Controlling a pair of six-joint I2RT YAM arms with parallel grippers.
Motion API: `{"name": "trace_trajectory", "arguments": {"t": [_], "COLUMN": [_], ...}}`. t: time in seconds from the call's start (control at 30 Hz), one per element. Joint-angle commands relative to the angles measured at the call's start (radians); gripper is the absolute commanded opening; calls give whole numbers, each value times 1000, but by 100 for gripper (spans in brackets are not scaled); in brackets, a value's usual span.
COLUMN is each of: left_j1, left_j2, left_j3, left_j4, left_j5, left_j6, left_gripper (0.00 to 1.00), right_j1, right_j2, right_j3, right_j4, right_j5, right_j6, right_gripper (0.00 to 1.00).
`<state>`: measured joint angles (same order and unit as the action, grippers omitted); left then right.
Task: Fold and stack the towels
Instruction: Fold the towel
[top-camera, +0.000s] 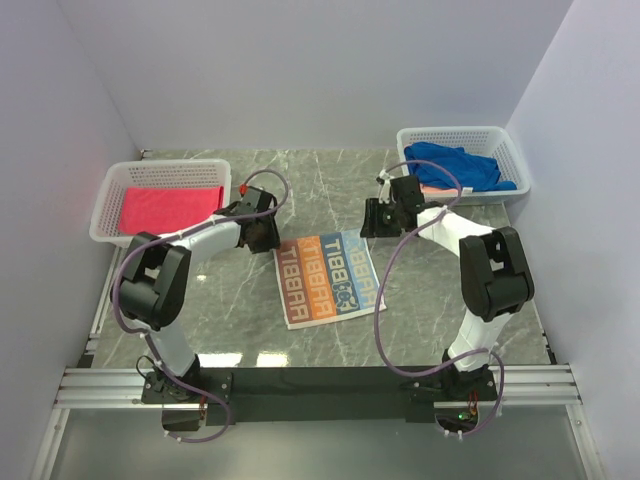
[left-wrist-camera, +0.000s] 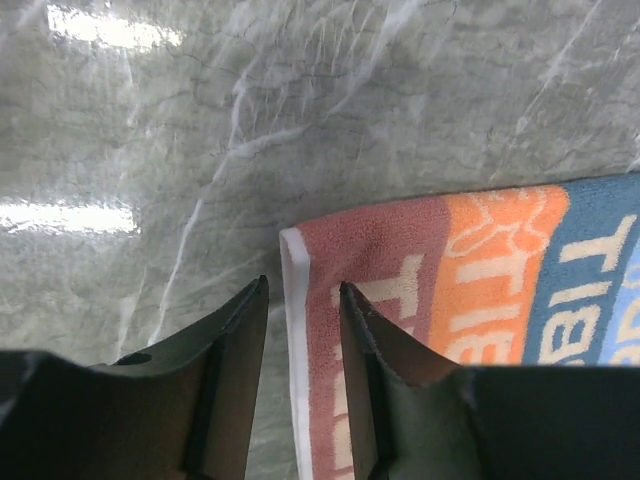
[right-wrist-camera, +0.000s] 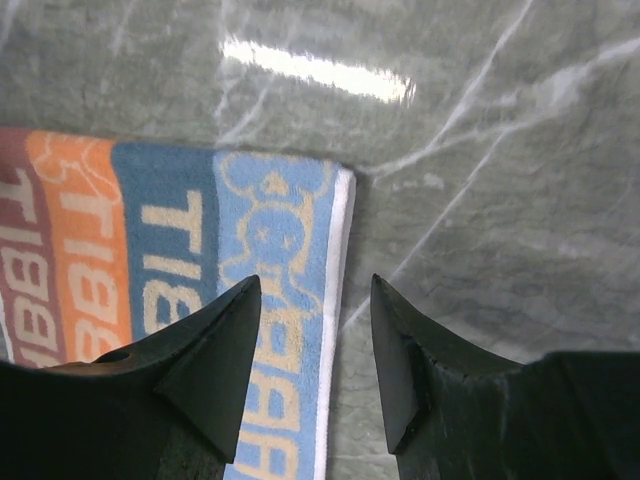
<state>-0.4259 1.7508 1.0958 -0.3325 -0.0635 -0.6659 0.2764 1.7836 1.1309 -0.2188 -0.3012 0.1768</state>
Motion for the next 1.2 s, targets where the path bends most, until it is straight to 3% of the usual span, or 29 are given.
{"name": "trace_trajectory", "arguments": {"t": [0.0,0.1,0.27,0.53,0.9,1.17], "left_j1": [-1,-5,-43,-257,-419,-441], "left_j2": [-5,-65,-307,-560,-542,-496], "left_j3": [-2,-42,-213,-419,-498,-498], "left_j4": [29,-17,-91,-162,-102,-96], "left_j5": [16,-4,-15,25,-55,-64], "left_j6": [-37,-69,-148,-366,-560,-635], "left_gripper": [41,47,61,67,65,62], "right_j1": [-2,-2,-2,7,18,35], "right_j2": [-44,-108,-291,-562,-647,-632], "right_j3": [-52,-126,-269,-508,-701,-721], "right_j4": [42,10,-48,-107,18,18], "right_j5": [-13,39,109,137,74,16], "right_j6": [44,84,159,315,460,466], "right_gripper": [55,55,56,56,56,55]}}
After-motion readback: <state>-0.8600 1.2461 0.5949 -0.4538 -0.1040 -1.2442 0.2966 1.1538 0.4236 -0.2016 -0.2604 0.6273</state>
